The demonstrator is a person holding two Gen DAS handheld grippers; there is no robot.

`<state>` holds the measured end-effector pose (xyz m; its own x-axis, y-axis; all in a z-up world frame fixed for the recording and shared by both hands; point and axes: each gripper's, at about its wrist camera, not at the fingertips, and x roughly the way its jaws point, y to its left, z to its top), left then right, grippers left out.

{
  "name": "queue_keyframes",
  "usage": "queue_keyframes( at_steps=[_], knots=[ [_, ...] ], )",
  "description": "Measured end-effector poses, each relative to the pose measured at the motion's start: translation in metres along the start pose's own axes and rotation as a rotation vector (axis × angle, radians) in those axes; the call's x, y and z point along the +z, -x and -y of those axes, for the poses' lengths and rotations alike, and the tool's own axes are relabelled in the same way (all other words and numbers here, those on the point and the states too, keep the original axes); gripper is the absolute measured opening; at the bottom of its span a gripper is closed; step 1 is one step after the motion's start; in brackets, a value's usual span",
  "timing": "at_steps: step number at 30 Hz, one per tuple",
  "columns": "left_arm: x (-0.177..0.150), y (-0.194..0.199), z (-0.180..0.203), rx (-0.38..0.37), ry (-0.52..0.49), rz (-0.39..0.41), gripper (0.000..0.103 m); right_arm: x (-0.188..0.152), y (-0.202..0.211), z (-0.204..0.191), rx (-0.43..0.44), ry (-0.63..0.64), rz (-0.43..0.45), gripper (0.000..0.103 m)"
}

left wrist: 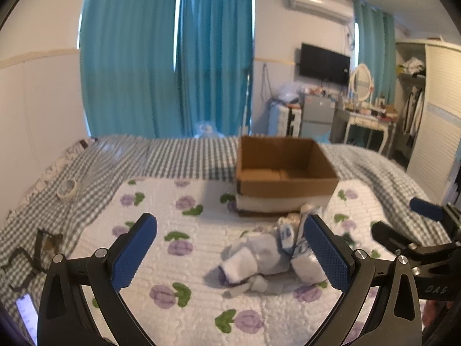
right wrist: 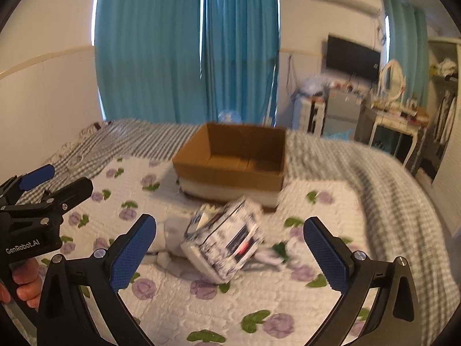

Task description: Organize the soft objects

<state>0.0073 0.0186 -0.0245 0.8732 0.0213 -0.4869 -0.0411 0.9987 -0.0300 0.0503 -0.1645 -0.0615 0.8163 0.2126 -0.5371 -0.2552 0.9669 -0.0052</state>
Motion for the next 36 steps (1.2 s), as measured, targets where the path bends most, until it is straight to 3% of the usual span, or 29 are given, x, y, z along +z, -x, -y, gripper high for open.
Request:
queue_keyframes(
  at_steps=[4, 11, 19, 21, 23, 25, 28, 33, 36],
  knots=[
    [-0.018, -0.030, -0.005, 0.012, 0.000, -0.095, 0.103, -0.015, -0.048, -0.006, 0.047, 0.007, -0.132, 0.093],
    [-0.035, -0.065, -0.010, 0.006, 0.002, -0.194, 0.103, -0.028, -0.106, -0.013, 0.099, 0.000, -0.254, 0.093],
    [-0.040, -0.100, -0.013, -0.012, 0.002, -0.267, 0.103, -0.037, -0.151, -0.016, 0.050, 0.025, -0.346, 0.090],
    [-0.042, -0.107, -0.013, -0.025, 0.002, -0.287, 0.103, -0.037, -0.152, -0.018, 0.041, 0.043, -0.346, 0.084],
    [-0.044, -0.112, -0.009, -0.034, -0.008, -0.299, 0.103, -0.036, -0.151, -0.018, 0.061, 0.052, -0.332, 0.062],
    [-0.045, -0.115, -0.005, -0.046, -0.021, -0.307, 0.103, -0.034, -0.146, -0.016, 0.061, 0.055, -0.314, 0.051],
    [-0.046, -0.122, 0.001, -0.066, -0.024, -0.326, 0.103, -0.028, -0.131, -0.005, 0.073, 0.020, -0.263, 0.046],
    [-0.053, -0.133, 0.022, -0.143, -0.037, -0.376, 0.103, -0.007, -0.099, 0.019, 0.028, -0.043, -0.123, 0.045],
    [-0.054, -0.139, 0.035, -0.176, -0.047, -0.386, 0.103, -0.003, -0.097, 0.025, -0.016, -0.041, -0.104, 0.045]
  ],
)
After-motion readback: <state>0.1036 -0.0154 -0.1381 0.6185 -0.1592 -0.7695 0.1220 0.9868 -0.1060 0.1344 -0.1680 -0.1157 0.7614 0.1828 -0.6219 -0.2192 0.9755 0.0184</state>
